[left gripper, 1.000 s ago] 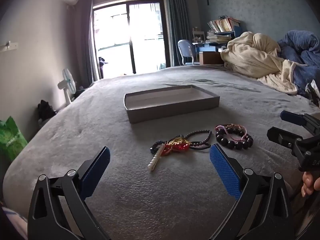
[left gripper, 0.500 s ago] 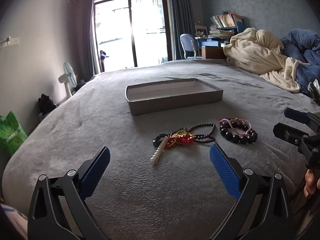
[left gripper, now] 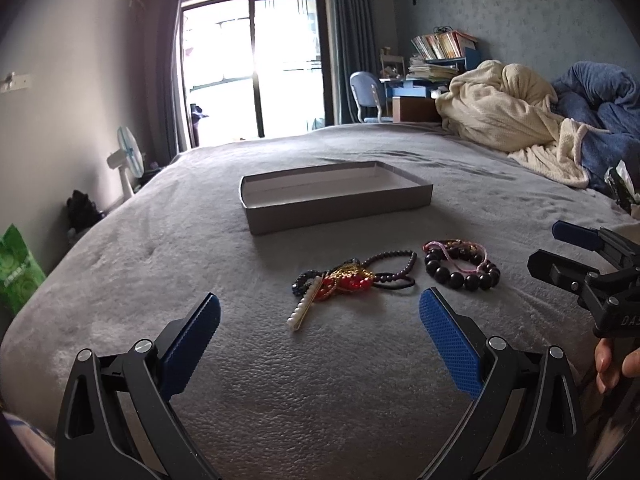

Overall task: Organize jewelry
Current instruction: 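Move the left tool toward the pearl strand beside the red pendant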

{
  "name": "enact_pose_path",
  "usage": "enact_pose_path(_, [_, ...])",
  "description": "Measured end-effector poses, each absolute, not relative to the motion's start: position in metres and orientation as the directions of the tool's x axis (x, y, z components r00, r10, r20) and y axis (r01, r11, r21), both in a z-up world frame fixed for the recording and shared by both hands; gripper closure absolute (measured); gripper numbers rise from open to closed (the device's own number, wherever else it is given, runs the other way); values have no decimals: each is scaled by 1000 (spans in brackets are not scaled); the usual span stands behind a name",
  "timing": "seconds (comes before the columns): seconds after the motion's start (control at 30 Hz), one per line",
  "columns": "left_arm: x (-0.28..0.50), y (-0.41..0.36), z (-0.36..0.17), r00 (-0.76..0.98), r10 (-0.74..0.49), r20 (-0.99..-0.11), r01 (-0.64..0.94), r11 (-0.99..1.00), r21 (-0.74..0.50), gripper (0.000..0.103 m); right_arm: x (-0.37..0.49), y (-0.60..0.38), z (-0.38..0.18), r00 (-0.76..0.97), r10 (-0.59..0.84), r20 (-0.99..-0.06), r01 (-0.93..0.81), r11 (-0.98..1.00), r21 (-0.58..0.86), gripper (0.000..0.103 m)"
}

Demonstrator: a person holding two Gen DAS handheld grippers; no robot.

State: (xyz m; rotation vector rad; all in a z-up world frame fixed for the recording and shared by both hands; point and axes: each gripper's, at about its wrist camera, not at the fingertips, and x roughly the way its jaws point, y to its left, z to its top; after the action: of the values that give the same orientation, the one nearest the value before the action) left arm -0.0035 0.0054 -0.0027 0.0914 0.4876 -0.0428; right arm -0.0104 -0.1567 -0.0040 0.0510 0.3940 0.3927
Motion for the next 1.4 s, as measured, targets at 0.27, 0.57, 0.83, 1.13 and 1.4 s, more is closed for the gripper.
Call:
enact_pose_path(0.27, [-3, 6, -3, 880, -14, -475, 61, 995, 83, 4, -9, -157, -5, 850, 378, -367, -359, 926, 121, 5])
enact_pose_path(0.57, [-2, 6, -5, 874, -16, -486, 65, 994, 85, 4, -9, -156, -6, 849, 378, -369, -360, 925, 120, 5])
enact_pose_path(0.83, [-2, 8, -5, 873, -16, -487, 64, 995, 81, 4, -9, -156, -7, 848, 376, -372, -360, 926, 117, 5])
enact_pose_path(1.13, [0, 8, -8, 870, -15, -493, 61, 995, 78, 4, -8, -155, -8, 847, 374, -378, -358, 927, 114, 5])
enact_pose_path(1.4, [12, 16, -11, 853, -6, -522, 33, 998, 44, 4, 1, -153, -15, 822, 380, -424, -362, 924, 125, 5])
